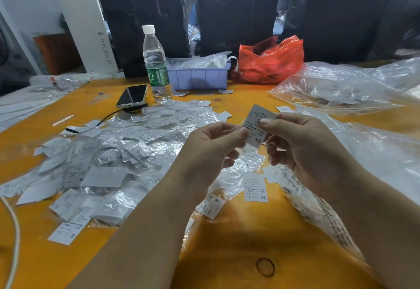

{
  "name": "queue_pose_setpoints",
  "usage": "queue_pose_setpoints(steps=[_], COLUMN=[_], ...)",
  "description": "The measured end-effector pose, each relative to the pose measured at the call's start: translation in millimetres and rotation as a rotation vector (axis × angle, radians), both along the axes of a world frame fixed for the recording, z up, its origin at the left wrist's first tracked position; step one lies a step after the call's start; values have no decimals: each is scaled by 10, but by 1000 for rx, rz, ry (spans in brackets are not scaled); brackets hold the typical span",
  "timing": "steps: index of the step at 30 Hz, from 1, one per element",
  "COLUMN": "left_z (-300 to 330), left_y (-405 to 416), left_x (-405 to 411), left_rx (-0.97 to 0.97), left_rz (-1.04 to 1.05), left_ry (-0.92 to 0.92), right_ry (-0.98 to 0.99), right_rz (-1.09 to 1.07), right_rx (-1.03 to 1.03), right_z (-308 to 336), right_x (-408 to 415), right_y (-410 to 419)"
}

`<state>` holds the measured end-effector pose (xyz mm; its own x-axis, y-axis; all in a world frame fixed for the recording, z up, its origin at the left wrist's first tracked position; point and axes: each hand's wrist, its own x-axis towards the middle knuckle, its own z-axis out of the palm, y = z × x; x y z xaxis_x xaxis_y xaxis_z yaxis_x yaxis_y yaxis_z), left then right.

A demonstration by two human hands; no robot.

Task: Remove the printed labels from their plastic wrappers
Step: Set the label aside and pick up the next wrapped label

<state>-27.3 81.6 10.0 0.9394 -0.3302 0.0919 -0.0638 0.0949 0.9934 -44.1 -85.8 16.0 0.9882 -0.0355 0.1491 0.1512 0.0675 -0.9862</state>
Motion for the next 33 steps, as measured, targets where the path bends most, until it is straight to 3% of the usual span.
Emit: queue_pose_setpoints(steps=[6, 11, 17, 22, 28, 33], left_z=[-20, -48, -62, -49, -47, -56], left_y=[-17, -41, -32, -39, -29, -26], left_x=[9, 21, 33, 25, 18, 15], left_rx=[-54, -69, -66, -58, -27, -13], left_rz=[-3, 3, 45, 75, 83, 86], left_ry=[17, 19, -3, -5, 0, -9], right_ry=[-85, -31, 3, -97, -250, -272], right_rz=[-75, -79, 33, -113, -120, -171], right_rx=[12, 106, -13, -39, -289, -254], right_z=[-74, -81, -75, -20, -54, -32], right_x=[-31, -16, -29, -37, -72, -74], right_y=[77, 75, 65, 1, 73, 41])
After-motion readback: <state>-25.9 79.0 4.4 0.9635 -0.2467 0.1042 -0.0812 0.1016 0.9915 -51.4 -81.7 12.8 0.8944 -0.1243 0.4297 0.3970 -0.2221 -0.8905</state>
